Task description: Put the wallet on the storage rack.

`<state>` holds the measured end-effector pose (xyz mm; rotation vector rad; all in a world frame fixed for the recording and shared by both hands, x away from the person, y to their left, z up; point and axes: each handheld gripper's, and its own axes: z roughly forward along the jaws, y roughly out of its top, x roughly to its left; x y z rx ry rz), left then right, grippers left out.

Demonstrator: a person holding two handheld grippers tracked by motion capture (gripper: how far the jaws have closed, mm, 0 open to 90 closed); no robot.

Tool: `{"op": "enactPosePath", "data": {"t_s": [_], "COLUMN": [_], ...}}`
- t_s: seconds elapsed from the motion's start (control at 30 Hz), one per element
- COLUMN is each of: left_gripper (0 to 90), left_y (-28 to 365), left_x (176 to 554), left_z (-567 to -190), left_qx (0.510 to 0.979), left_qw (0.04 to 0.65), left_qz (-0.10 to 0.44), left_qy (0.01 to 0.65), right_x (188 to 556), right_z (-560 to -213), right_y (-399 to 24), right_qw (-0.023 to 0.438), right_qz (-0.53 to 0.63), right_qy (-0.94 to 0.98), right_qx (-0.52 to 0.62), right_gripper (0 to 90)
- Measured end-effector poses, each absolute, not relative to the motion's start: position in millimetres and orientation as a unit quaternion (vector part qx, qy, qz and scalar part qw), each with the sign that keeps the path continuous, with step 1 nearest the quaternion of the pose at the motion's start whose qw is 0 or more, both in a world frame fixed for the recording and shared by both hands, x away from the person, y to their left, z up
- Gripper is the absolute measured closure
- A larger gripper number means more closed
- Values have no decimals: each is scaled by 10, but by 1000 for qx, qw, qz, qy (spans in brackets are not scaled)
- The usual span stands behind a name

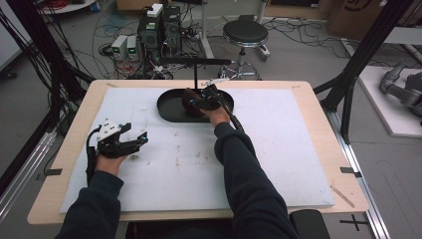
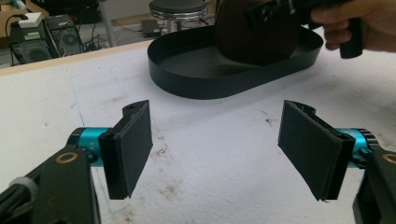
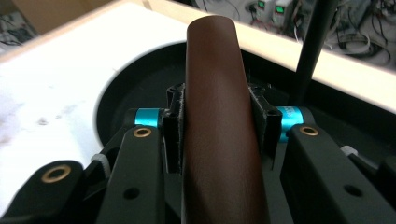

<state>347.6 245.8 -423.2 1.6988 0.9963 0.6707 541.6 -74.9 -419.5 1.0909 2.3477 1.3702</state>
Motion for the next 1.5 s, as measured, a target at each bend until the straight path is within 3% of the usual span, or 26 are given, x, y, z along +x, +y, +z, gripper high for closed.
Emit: {"op": "enactPosePath", "data": {"t_s": [0.13, 0.27, 0.63, 0.83, 1.03, 1.17, 1.3, 1.5], "left_gripper": [260, 259, 259, 259, 259, 259, 259, 259], "left_y": [2482, 2510, 2531, 2535, 2552, 2558, 2552, 2538], "left_x": [3464, 3461, 3451, 3457, 3466, 3466, 3473, 3484], "left_z": [-4233, -4238, -4235, -4238, -4238, -4228, -4226, -4223], "left_qx": [702, 700, 698, 697, 686, 681, 682, 681], "left_qw": [506, 507, 506, 509, 518, 520, 521, 521], "left_qz": [280, 280, 282, 280, 278, 281, 280, 280], "left_qy": [415, 418, 420, 421, 429, 431, 431, 431], "right_x": [5447, 5447, 5272, 5079, 4743, 4484, 4272, 3946], "right_z": [-4232, -4181, -3758, -3588, -3469, -3456, -3528, -3789], "right_y": [-792, -881, -1346, -1616, -2101, -2459, -2635, -2936], "right_qw": [99, 162, 192, 177, 190, 187, 220, 229], "right_qz": [478, 415, 414, 434, 434, 406, 423, 425], "right_qy": [777, 803, 808, 815, 815, 818, 810, 796], "right_qx": [397, 396, 373, 342, 334, 362, 341, 365], "right_gripper": [588, 432, 405, 384, 275, 204, 207, 206]}}
